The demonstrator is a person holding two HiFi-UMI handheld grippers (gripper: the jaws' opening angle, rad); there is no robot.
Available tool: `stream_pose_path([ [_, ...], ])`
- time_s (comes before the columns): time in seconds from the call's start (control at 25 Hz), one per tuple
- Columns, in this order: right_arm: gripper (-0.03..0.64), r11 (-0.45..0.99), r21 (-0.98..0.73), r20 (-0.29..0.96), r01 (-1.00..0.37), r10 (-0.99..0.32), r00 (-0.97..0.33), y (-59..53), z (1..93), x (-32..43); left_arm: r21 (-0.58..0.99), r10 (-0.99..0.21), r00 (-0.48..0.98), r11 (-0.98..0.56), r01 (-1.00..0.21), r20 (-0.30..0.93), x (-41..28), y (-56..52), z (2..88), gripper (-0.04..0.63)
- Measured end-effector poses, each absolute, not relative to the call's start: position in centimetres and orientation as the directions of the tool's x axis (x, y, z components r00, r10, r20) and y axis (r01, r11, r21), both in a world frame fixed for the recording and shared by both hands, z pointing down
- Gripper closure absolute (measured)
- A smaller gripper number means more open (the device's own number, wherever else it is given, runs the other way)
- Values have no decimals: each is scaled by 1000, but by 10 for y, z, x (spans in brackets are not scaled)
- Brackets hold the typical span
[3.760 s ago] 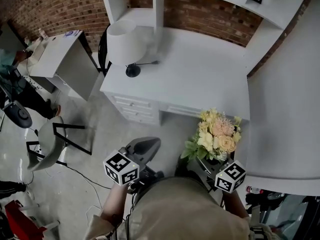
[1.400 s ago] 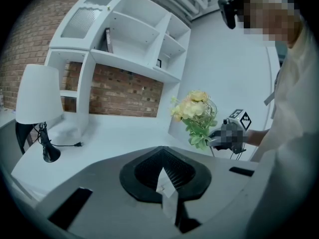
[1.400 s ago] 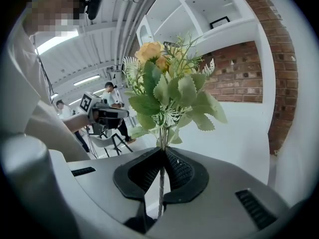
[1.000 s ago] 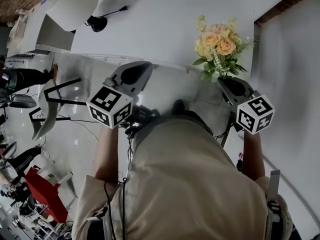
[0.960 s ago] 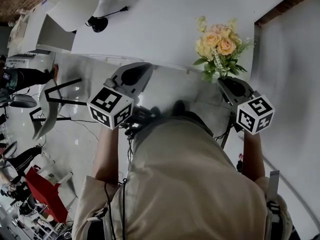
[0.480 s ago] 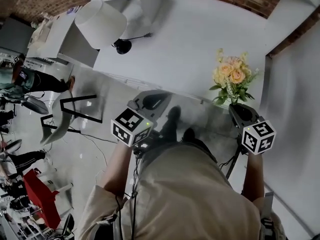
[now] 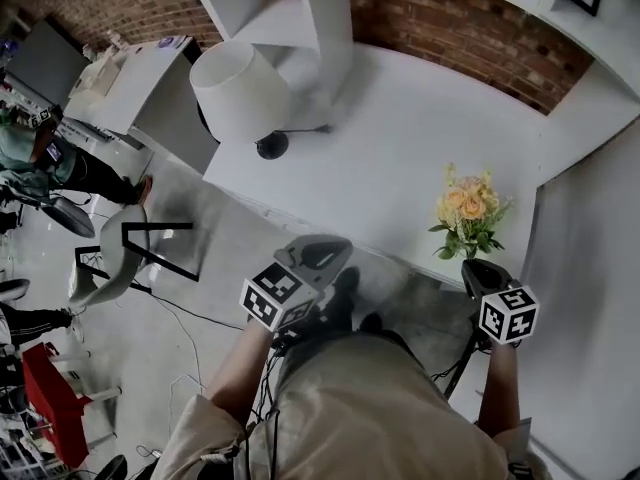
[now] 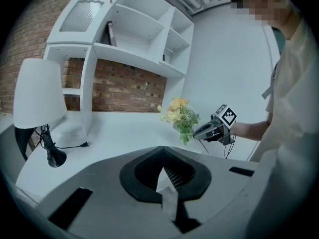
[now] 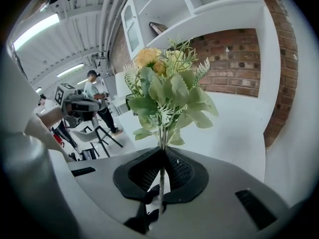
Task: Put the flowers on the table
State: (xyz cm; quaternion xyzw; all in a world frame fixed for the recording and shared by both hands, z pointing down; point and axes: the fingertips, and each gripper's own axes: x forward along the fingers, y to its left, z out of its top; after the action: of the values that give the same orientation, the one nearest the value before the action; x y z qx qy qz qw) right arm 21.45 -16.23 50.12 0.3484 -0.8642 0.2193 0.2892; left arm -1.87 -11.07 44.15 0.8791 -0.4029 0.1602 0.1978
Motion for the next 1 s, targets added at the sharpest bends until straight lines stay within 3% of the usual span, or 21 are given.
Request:
stream_pose_path([
  [0.52,577,635,-170,677,-754,-480,-557,-226,516,180,261,-654,617,-564,-783,437,-60,-143,454,588],
  [1.0,577,572,-168,704,-803,-501,-504,-267,532,198,275,-632,633,-576,-770,447,-56,-173,463,588],
])
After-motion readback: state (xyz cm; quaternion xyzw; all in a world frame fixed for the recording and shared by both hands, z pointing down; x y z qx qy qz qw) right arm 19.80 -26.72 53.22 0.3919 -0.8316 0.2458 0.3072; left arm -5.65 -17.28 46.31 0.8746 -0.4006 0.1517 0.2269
